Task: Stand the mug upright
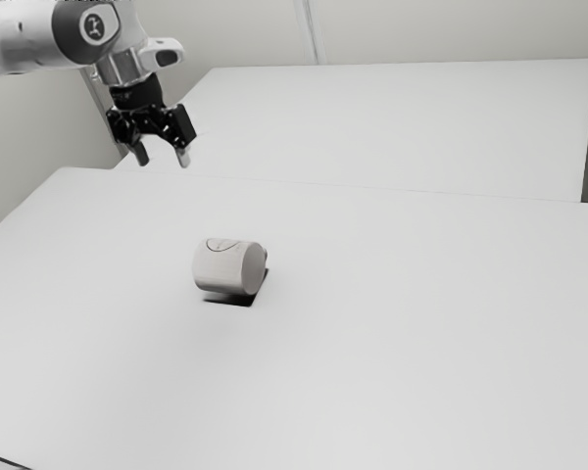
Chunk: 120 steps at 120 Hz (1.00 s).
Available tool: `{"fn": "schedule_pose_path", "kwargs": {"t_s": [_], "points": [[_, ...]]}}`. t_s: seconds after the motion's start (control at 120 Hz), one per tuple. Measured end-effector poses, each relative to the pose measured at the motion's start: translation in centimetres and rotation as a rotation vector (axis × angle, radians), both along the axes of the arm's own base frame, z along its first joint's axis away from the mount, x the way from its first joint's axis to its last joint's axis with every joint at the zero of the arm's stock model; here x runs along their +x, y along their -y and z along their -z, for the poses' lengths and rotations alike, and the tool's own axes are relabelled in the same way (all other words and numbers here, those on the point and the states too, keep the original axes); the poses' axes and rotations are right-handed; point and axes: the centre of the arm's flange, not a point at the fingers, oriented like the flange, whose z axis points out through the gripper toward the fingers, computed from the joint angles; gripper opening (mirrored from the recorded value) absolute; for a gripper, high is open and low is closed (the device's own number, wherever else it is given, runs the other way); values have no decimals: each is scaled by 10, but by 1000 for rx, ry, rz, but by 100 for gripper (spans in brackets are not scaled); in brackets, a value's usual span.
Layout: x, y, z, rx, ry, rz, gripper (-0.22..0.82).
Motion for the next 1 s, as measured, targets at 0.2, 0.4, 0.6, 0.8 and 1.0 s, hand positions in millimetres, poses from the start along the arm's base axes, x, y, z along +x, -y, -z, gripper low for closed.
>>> {"fn": "schedule_pose_path", "kwargs": {"t_s": [0.2,0.4,0.6,0.8,1.0], "points": [[13,-32,38,-50,-49,-26,58],[19,-63,82,-109,-78,-43,58],[18,-83,121,-188,-77,-54,58],[11,-99,156,-297,-51,-78,58],[6,-110,188,-410,-7,-100,58]]}}
